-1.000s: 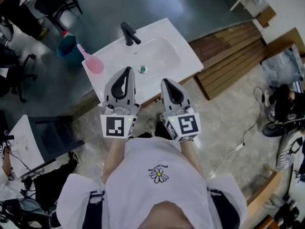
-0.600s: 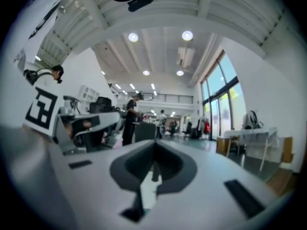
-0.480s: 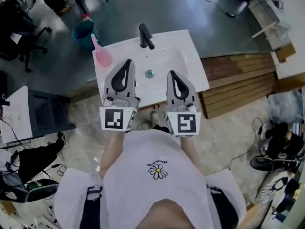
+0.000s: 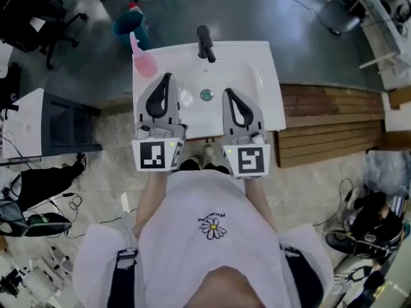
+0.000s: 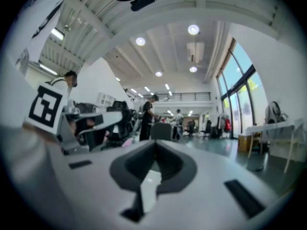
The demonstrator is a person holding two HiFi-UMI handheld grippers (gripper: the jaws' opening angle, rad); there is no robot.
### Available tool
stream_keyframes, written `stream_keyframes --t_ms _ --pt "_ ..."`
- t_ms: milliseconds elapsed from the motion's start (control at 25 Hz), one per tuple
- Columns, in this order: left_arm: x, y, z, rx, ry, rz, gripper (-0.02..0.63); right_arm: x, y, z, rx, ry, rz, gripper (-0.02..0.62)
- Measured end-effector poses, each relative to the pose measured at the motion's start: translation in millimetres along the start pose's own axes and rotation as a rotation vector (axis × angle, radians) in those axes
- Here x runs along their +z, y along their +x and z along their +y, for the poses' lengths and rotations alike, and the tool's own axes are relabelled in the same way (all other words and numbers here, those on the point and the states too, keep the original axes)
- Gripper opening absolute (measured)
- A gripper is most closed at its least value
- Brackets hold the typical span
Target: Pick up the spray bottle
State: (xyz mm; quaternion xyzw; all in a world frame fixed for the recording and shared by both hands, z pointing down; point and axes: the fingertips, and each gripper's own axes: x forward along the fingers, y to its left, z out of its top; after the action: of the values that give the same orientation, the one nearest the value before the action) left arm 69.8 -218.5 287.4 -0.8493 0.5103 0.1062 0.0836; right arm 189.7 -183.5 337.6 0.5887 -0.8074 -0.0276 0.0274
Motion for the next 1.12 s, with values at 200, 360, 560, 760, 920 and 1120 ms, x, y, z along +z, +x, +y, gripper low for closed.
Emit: stream_keyframes --t_ms 200,360,560,760,920,1120 --pt "-3.3 -13.3 9.8 0.064 0.048 0.046 0.016 10.9 15.5 2.4 0.059 0.042 -0.055 0.029" --pt "-3.0 -25.8 24.0 0.077 0.049 0.056 0.015 17.4 25.3 22.7 0.109 0.050 -0.070 0.029" --pt "3.2 -24.9 49.3 0.132 0.064 0.033 0.017 28.4 38.0 44.8 0.137 0.036 -0.080 0.029" --pt "10.7 -24.2 83.1 0.196 0.065 0.029 0.017 31.7 55.8 64.9 0.157 0.033 -0.078 0.029" --pt "10.3 -26.1 101.6 0.220 0.093 0.039 0.017 40.7 73.8 76.4 0.180 0.072 -0.099 0.029" --pt "9.2 -29.2 117.8 0.253 0.084 0.026 0.017 46.0 86.0 90.4 0.204 0.060 -0.102 0.029"
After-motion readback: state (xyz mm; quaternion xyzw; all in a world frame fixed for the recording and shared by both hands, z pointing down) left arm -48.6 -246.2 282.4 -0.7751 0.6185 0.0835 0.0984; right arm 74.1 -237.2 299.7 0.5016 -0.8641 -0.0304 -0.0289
